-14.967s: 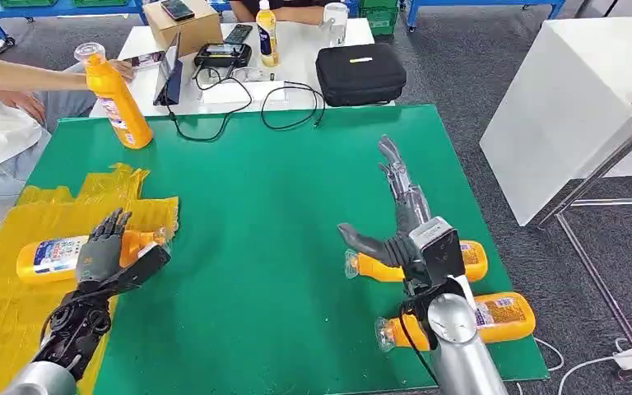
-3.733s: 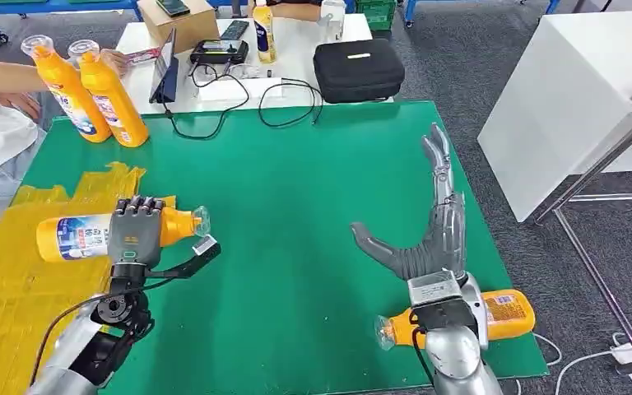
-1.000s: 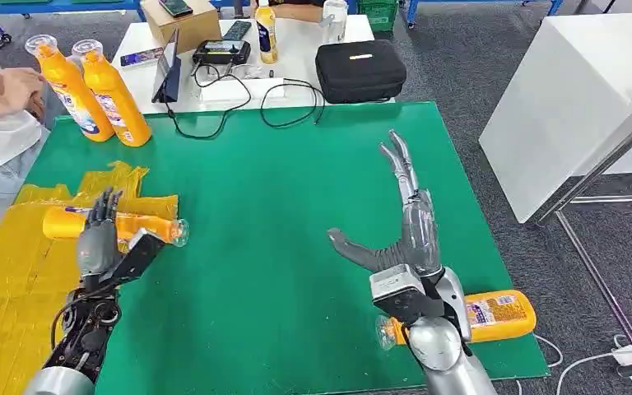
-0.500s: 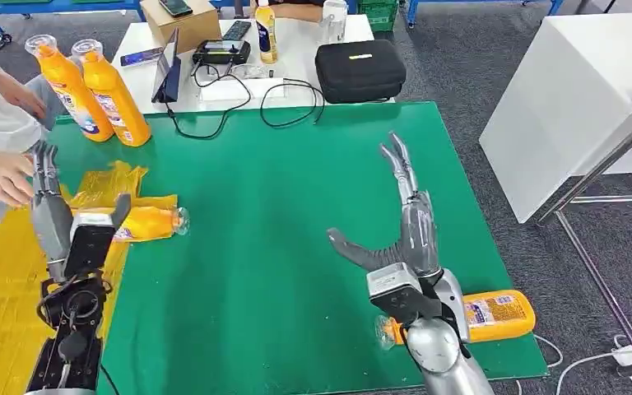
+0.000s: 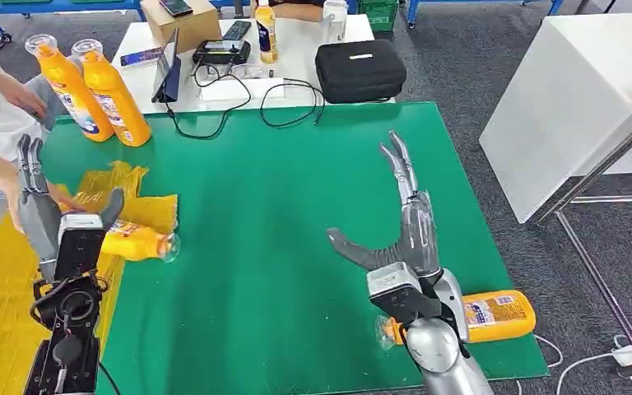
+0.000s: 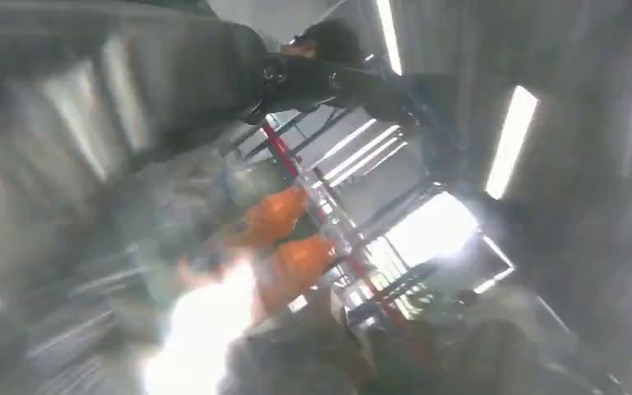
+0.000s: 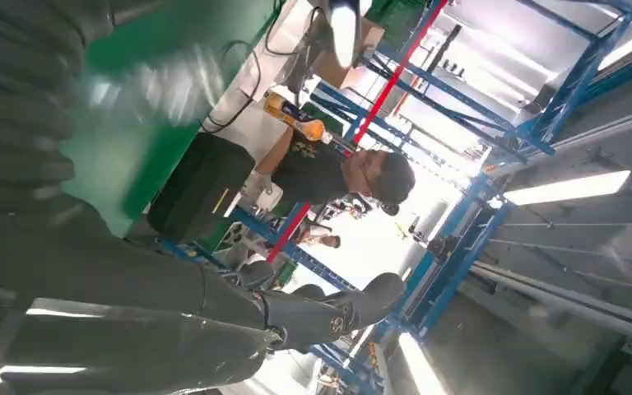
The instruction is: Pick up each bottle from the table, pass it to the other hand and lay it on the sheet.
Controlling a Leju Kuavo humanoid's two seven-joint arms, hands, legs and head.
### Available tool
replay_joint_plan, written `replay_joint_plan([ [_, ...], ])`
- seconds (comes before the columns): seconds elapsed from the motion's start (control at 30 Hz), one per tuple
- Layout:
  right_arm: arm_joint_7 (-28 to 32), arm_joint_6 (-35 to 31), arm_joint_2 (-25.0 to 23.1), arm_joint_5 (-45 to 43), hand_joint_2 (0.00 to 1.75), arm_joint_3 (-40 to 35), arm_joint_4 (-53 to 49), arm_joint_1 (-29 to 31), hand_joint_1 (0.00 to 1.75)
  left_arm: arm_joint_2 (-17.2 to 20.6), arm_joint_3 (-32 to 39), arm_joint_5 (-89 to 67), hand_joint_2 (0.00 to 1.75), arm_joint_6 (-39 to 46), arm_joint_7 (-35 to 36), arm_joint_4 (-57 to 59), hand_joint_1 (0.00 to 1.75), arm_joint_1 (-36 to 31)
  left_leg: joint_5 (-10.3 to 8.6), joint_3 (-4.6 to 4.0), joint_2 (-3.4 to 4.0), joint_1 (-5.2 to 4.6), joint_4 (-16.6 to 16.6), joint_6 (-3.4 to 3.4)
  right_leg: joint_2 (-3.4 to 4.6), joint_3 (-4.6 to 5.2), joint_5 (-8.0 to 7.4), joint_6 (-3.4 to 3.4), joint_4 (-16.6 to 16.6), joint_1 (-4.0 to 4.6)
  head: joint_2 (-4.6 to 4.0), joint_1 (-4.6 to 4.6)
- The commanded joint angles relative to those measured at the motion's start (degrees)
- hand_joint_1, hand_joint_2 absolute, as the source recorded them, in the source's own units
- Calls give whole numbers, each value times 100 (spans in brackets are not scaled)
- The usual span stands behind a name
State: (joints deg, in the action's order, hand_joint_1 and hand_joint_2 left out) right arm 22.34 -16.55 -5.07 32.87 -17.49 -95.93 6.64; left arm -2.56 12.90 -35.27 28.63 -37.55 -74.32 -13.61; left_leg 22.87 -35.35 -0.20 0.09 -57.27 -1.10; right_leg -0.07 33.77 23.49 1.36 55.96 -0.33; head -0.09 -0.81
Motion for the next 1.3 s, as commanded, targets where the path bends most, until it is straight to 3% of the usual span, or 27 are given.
replay_joint_plan([
  [0.03, -382, 550, 500, 513, 175, -82, 221, 262, 0, -545, 483, 1525, 175, -1229, -90, -929, 0, 320, 12, 11, 9, 6, -5, 1, 8, -14, 5, 1, -5, 7, 0, 0],
  [0.13, -138, 1339, 1307, 665, 175, -280, 300, 368, 0, -651, 653, 2005, 175, -1695, -74, -959, 0, 416, 16, 20, 11, 9, -4, 1, 10, -25, 6, 3, -9, 9, 0, -2],
  [0.23, 193, 1953, 2455, 933, 175, -308, 239, 203, 0, -688, 844, 2385, 175, -1988, -103, -783, 0, 362, 12, 21, -11, 6, -1, -2, -13, -35, 8, 6, -15, 6, 0, 2],
  [0.27, -98, 2537, 3482, 1150, 175, -323, -60, -180, 0, -766, 1104, 3089, 175, -2284, 0, -711, 0, 258, 9, 18, -21, 6, 0, -5, -21, -35, 7, 7, -18, 4, 0, -2],
  [0.33, 444, 2276, 4004, 1024, 175, 635, -195, -1119, 0, -730, 1253, 3183, 175, -2373, 22, -667, 0, 209, 11, 20, -62, 8, -1, -10, -62, -56, 17, 12, -28, 5, 0, -2],
  [0.43, 394, 2011, 3312, 1707, 175, 1074, -120, -1428, 0, -872, 1305, 3393, 175, -2611, 196, -859, 0, 261, 14, 21, -89, 0, -9, -14, -86, -52, 25, 15, -28, -2, 0, 2],
  [0.47, 71, 1530, 2865, 2234, 175, 1079, 38, -1308, 0, -966, 1256, 3409, 175, -2629, 226, -1055, 0, 327, 19, 10, -79, -5, -13, -21, -68, -40, 23, 20, -20, -7, 0, 8],
  [0.6, -281, 1112, 2382, 2534, 175, 1016, 246, -1165, 0, -1086, 969, 3380, 175, -2588, 332, -1460, 0, 458, 27, 1, -18, -12, -10, -22, -19, -25, 10, 28, -17, -6, 0, 0],
  [0.77, -484, 746, 1901, 2507, 175, 1321, 453, -1002, 0, -1075, 626, 3142, 175, -2290, 361, -1663, 0, 553, 30, 8, -10, -3, -11, -18, -16, -25, 13, 25, -21, 1, 0, -2],
  [1.3, -460, 999, 2212, 2746, 175, 1485, 1463, -1008, 0, -887, 375, 3132, 175, -2208, 358, -1373, 0, 458, 26, 11, -15, -8, -8, -20, -20, -30, 13, 26, -21, -6, 0, -2],
])
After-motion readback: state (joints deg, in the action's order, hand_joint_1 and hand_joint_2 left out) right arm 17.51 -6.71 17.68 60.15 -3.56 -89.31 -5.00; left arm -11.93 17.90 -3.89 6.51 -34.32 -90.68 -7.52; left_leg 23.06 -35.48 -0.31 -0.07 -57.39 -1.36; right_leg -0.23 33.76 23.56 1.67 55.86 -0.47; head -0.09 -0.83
